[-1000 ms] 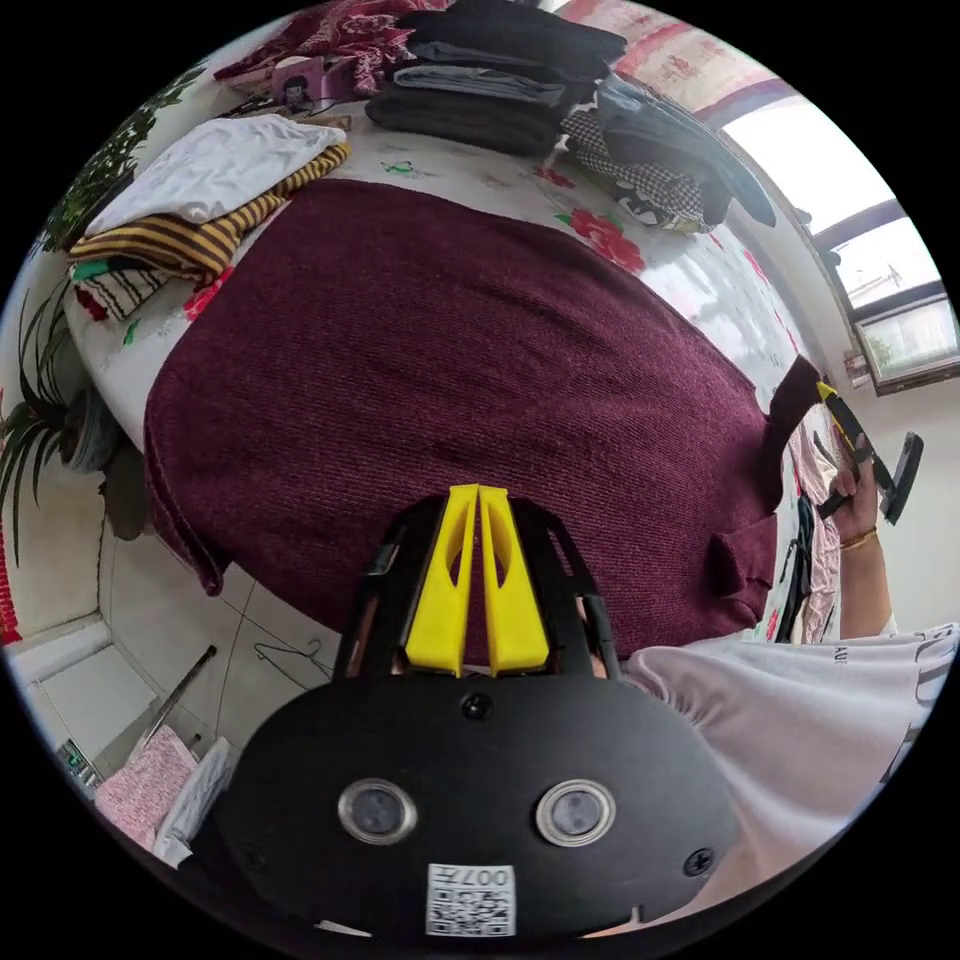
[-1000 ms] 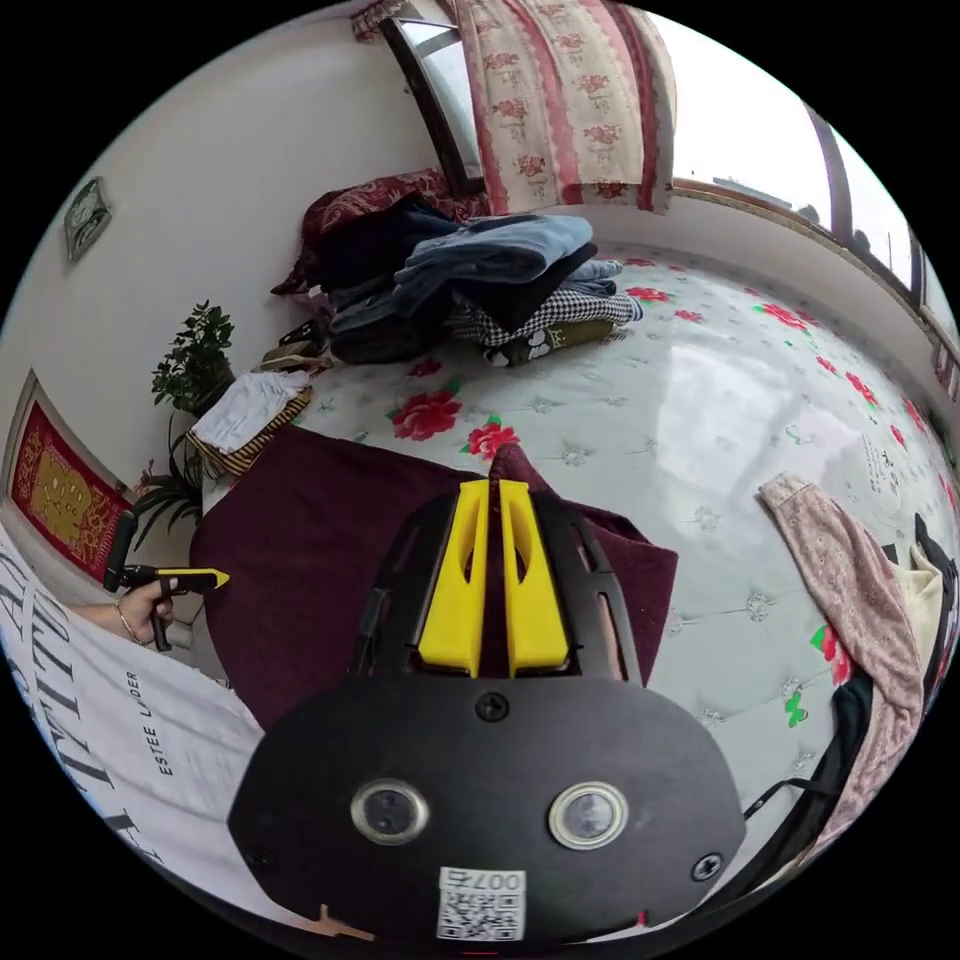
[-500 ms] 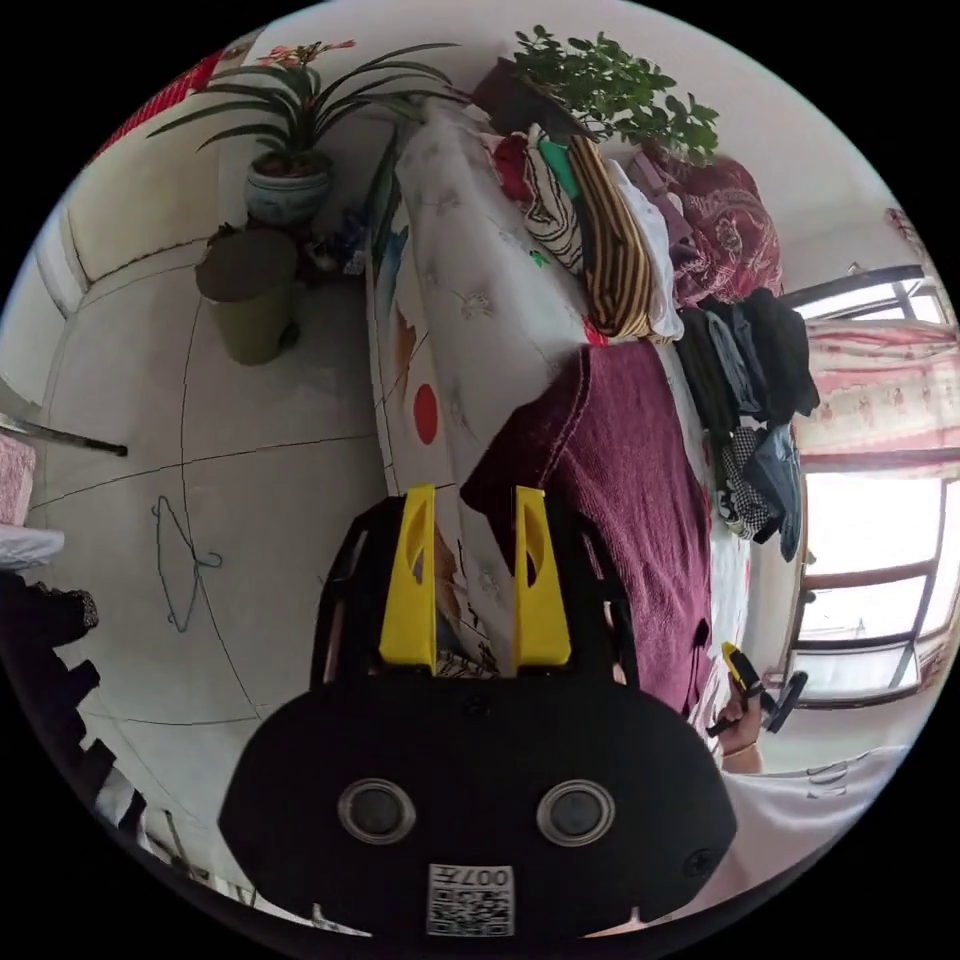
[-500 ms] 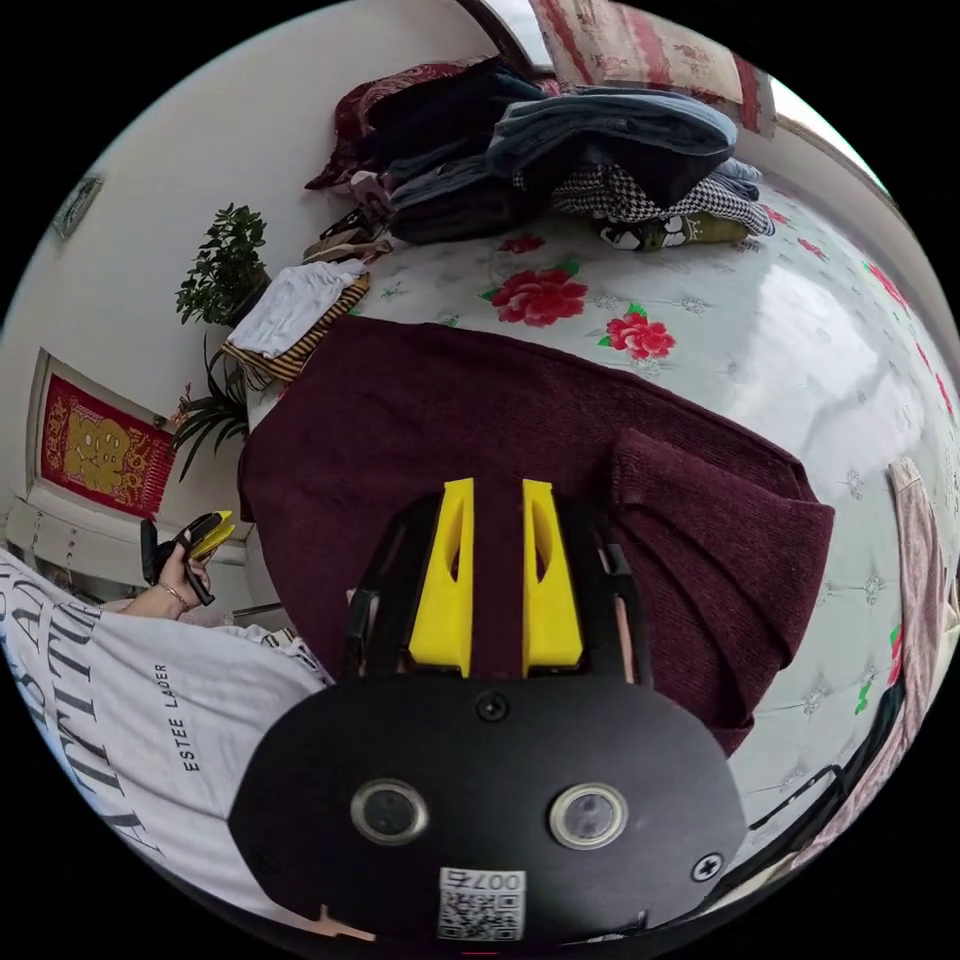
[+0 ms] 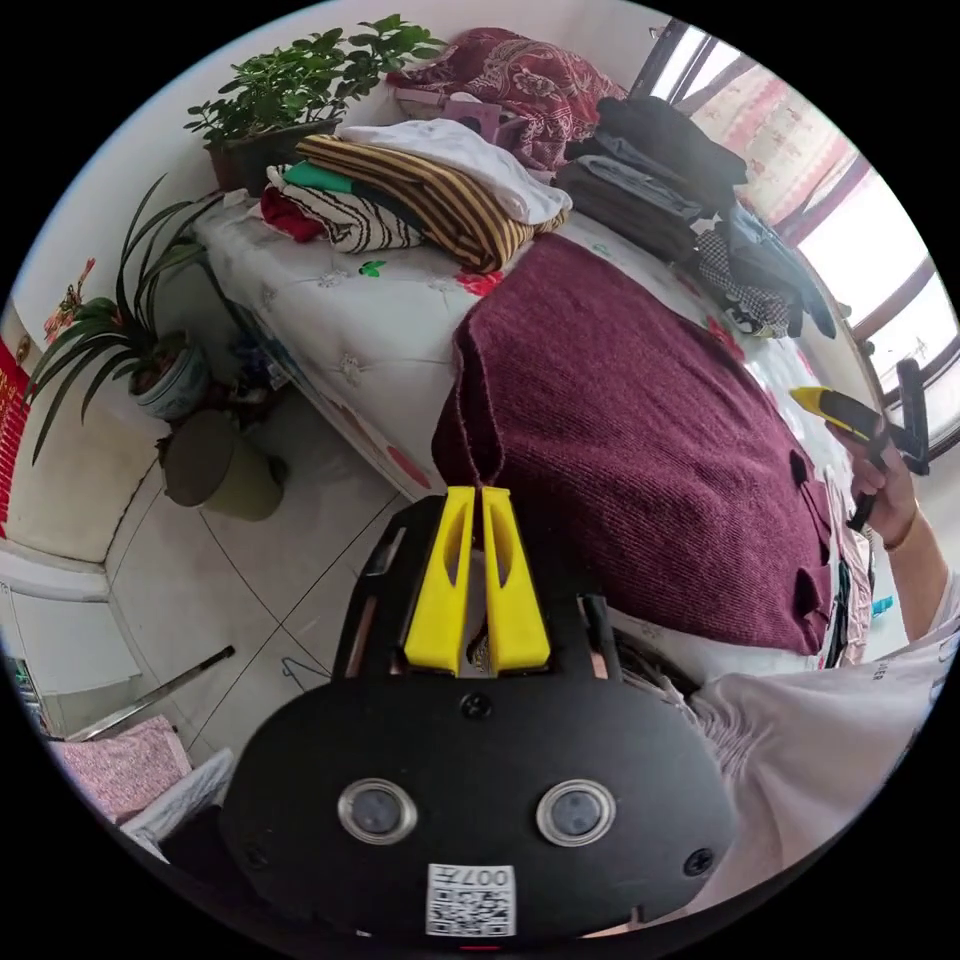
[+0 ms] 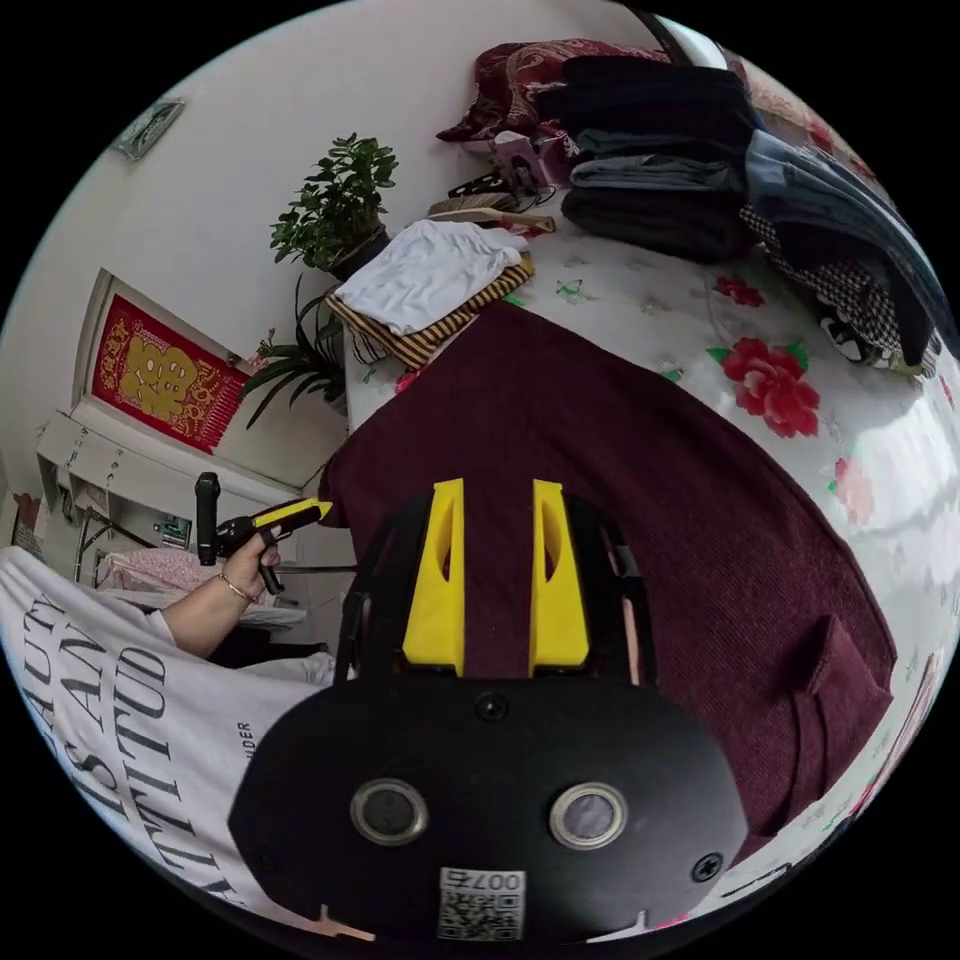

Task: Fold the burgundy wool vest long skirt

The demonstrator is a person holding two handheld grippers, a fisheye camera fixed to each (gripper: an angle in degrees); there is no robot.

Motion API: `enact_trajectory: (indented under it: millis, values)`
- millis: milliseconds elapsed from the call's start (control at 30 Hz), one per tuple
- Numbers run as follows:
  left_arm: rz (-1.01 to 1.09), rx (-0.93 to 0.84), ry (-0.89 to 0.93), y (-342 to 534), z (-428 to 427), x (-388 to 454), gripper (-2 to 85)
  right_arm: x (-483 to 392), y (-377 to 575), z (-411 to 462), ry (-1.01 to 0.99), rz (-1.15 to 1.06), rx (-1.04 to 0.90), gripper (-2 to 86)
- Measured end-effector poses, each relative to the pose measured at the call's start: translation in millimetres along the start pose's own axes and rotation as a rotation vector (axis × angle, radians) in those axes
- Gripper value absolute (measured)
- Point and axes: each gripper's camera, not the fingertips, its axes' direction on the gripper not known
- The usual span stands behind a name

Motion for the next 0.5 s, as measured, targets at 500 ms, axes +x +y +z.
enact_trajectory:
  millis: [500]
  values:
    - [0.37,0.088,0.311,15.1,-78.2,21.2,-0.9,-50.0,-189.6,243.6,0.191,-0.063,-0.261,11.9]
